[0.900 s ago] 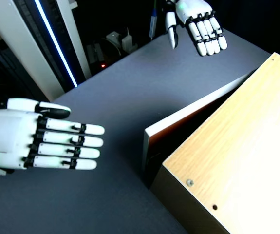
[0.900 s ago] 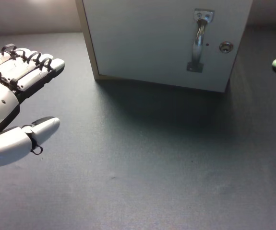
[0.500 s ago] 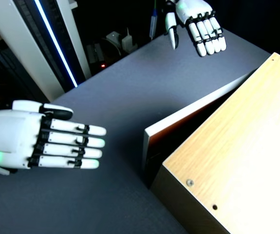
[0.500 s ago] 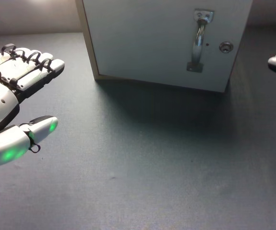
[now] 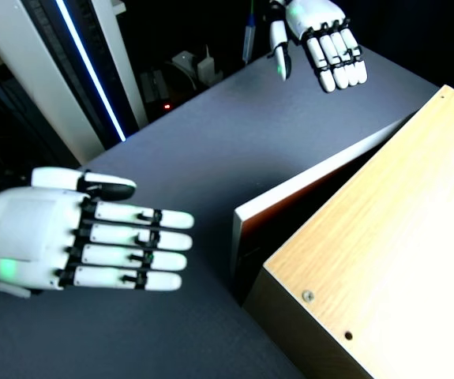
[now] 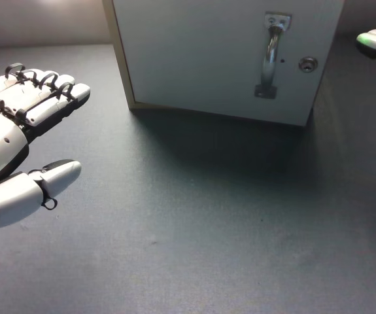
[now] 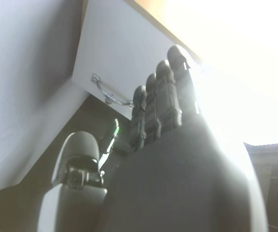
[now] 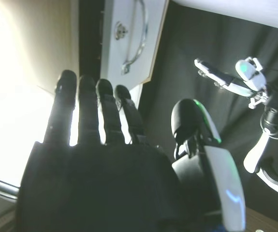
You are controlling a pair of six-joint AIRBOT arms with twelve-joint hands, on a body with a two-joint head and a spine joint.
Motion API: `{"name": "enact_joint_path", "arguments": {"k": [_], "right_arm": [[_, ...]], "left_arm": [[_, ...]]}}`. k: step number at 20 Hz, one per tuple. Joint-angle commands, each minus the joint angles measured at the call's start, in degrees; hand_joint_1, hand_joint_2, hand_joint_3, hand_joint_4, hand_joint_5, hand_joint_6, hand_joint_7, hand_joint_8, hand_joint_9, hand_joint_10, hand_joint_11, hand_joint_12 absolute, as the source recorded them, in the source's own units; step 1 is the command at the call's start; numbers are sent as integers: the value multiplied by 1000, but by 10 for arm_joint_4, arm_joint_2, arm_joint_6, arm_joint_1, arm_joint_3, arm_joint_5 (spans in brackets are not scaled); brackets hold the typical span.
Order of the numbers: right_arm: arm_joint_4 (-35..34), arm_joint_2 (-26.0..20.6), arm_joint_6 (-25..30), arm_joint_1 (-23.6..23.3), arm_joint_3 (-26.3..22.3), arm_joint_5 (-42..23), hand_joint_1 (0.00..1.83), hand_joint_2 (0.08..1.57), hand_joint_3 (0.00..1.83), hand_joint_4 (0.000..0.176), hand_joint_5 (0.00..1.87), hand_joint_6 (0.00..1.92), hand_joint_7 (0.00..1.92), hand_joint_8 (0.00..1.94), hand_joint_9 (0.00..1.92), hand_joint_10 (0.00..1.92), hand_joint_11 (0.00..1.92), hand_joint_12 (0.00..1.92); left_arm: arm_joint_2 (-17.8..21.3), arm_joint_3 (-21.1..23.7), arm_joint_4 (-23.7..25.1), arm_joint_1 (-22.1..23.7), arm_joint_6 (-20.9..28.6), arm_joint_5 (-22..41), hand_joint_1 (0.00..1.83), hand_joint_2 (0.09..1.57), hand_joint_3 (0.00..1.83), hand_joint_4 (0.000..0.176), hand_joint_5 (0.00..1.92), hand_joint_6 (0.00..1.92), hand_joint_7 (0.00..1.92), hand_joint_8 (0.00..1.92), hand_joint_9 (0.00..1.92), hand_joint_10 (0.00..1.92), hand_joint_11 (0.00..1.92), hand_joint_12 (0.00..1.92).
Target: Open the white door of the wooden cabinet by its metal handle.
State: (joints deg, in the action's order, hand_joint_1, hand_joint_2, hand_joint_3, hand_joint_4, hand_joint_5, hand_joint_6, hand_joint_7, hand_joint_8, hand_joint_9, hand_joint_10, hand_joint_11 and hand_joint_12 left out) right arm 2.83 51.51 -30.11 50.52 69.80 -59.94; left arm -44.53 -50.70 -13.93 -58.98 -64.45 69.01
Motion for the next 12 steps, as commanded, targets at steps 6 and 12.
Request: {"name": "enact_joint_path", "arguments": {"k": [6,12], "right_arm": [[-16,7,-5,-35,22,-24,0,1390,0,0,0,0,0,0,0,0,0,0],[-16,19,-10,-58,36,-6,0,1317,0,0,0,0,0,0,0,0,0,0]], "left_arm": [[0,-3,0,0,4,74,112,1464,0,0,113,0,111,1,118,0,78,210],[1,-3,1,0,5,74,88,1457,0,0,102,0,110,0,121,1,86,194]]}}
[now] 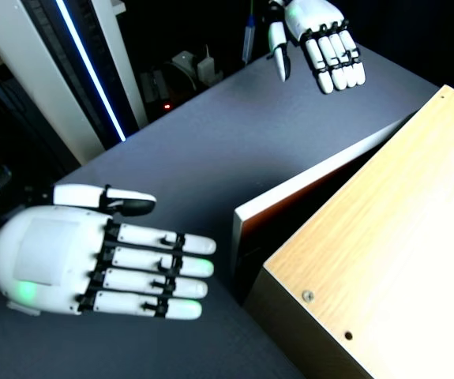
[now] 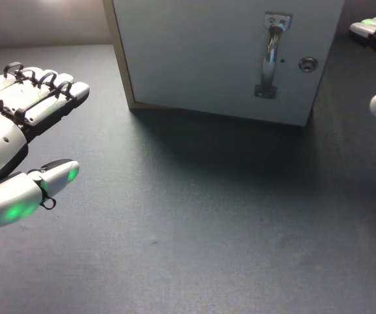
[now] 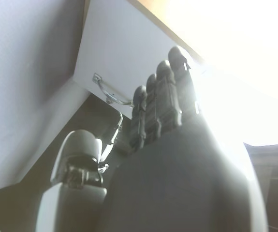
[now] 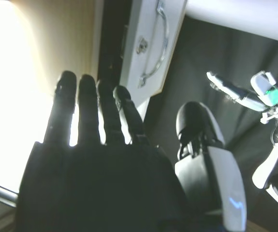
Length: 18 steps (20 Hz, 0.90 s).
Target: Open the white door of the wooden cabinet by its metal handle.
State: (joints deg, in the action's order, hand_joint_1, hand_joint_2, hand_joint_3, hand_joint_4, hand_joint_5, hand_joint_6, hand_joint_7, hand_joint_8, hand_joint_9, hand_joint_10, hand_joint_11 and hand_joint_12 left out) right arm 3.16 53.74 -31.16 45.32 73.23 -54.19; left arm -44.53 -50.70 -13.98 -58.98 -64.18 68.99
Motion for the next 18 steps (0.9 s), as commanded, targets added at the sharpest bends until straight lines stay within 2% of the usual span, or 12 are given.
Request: {"name": "enact_joint_path", "arguments": {"k": [1,18], "right_arm": [[-19,-1,-1,-10,5,-60,0,1290,0,0,0,0,0,0,0,0,0,0],[4,21,-5,-55,25,-22,0,1298,0,0,0,0,0,0,0,0,0,0]], "left_arm": [[0,-3,2,0,3,74,81,1452,0,0,100,0,106,0,118,0,85,189],[-5,-5,2,1,4,71,155,1464,2,0,117,2,110,3,111,3,96,147]]}}
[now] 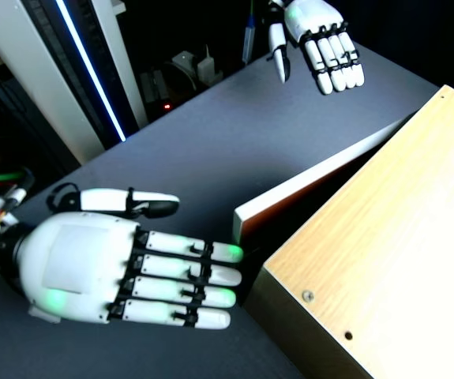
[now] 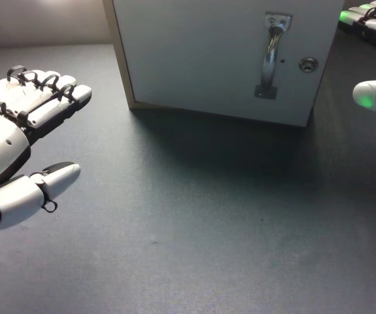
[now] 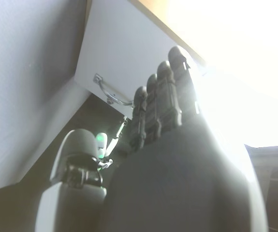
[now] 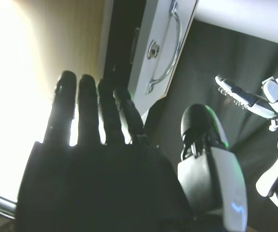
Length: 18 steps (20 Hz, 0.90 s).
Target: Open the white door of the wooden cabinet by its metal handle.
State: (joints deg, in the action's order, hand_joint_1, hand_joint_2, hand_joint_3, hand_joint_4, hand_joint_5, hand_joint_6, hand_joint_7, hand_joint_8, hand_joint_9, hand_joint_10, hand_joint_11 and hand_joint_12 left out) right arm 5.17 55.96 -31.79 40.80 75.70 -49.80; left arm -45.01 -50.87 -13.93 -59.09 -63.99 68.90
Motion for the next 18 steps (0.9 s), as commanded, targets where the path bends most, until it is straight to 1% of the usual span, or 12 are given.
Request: {"name": "enact_joint_path", "arguments": {"k": [1,5,10,11,16,18], "right_arm": [[-14,-1,1,-10,-2,-66,0,1302,1,0,0,0,0,0,0,0,0,0],[-13,-2,1,-10,-5,-67,0,1314,4,0,0,0,0,0,0,0,0,0],[-3,-4,1,-10,-21,-81,0,1323,6,0,0,0,0,0,0,0,0,0],[-1,-6,1,-10,-24,-84,0,1343,15,0,0,0,0,0,0,0,0,0],[10,-16,1,-5,-42,-105,7,1457,21,0,0,0,0,0,0,0,0,0],[17,-22,1,-3,-50,-112,123,1493,8,0,0,0,0,0,0,0,0,0]], "left_arm": [[0,-3,2,2,3,73,151,1461,0,0,117,1,116,5,118,5,102,150],[0,-3,2,1,5,75,170,1455,0,0,118,1,109,0,109,0,88,144],[0,-3,1,-4,8,78,139,1456,0,0,101,0,104,1,111,2,99,138],[0,-3,0,-5,8,78,117,1454,0,0,105,1,110,2,122,4,115,138],[1,-2,-1,-8,10,84,125,1462,5,0,103,1,103,2,107,2,108,125],[3,-1,-4,-12,11,90,124,1465,5,0,102,1,93,0,97,0,99,121]]}}
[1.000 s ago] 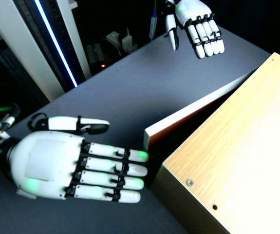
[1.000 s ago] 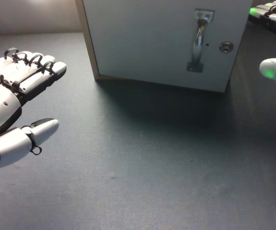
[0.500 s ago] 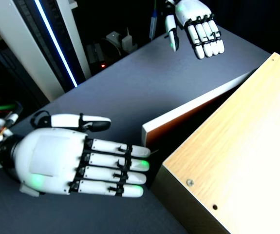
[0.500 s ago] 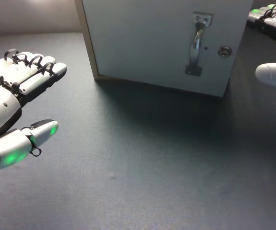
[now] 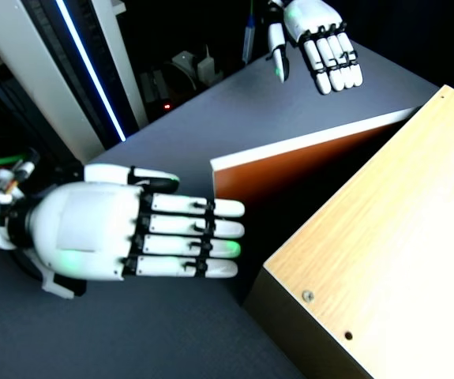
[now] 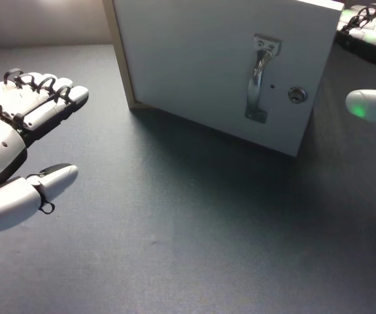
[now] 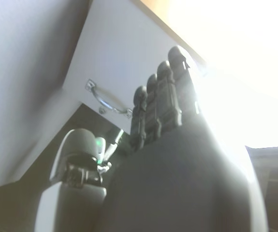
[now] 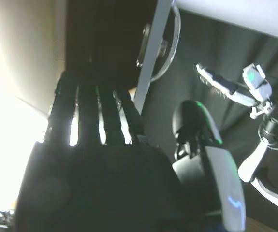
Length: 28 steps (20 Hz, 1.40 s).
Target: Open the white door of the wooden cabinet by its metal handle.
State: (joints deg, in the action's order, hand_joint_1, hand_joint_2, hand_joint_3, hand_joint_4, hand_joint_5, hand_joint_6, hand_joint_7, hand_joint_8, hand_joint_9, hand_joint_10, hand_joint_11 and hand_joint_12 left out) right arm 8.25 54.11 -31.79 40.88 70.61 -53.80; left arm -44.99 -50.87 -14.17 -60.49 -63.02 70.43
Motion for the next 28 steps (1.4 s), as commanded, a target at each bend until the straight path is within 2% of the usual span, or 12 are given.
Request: {"name": "enact_joint_path", "arguments": {"k": [1,3,6,10,16,22,25,28], "right_arm": [[-11,-5,1,-4,-2,-74,128,1480,0,0,0,0,0,0,0,0,0,0],[-4,-6,1,-2,-7,-79,76,1448,0,0,0,0,0,0,0,0,0,0],[8,-9,1,-2,-16,-82,98,1421,0,0,0,0,0,0,0,0,2,1],[27,-12,2,-2,-25,-83,2,1402,0,0,0,0,0,0,0,0,0,0],[55,-12,21,-2,-35,-94,0,1292,0,0,0,0,0,0,0,0,0,0],[90,-12,35,-2,-44,-101,0,1345,12,0,0,0,0,0,0,0,67,28],[101,-12,36,-3,-49,-104,0,1371,20,0,0,0,0,0,0,0,21,7],[110,-11,40,-3,-50,-104,15,1380,12,0,0,0,0,0,0,0,100,40]], "left_arm": [[4,-1,-1,0,2,77,121,1462,3,0,102,1,87,0,93,0,94,119],[4,-1,-1,-1,4,77,101,1454,0,0,110,3,89,1,95,1,94,121],[4,-1,-1,-3,4,77,93,1454,0,0,107,2,97,8,105,7,106,128],[4,-1,-1,-3,4,78,134,1458,0,0,108,2,98,4,107,4,108,132],[4,0,-2,-3,4,78,145,1460,0,0,104,1,82,0,94,0,94,126],[4,0,-4,-4,5,78,156,1466,1,0,97,1,74,0,84,1,85,122],[4,0,-4,-4,5,78,199,1468,0,0,112,3,94,4,104,5,100,129],[4,0,-4,-3,5,78,178,1465,0,0,101,1,71,0,83,0,81,119]]}}
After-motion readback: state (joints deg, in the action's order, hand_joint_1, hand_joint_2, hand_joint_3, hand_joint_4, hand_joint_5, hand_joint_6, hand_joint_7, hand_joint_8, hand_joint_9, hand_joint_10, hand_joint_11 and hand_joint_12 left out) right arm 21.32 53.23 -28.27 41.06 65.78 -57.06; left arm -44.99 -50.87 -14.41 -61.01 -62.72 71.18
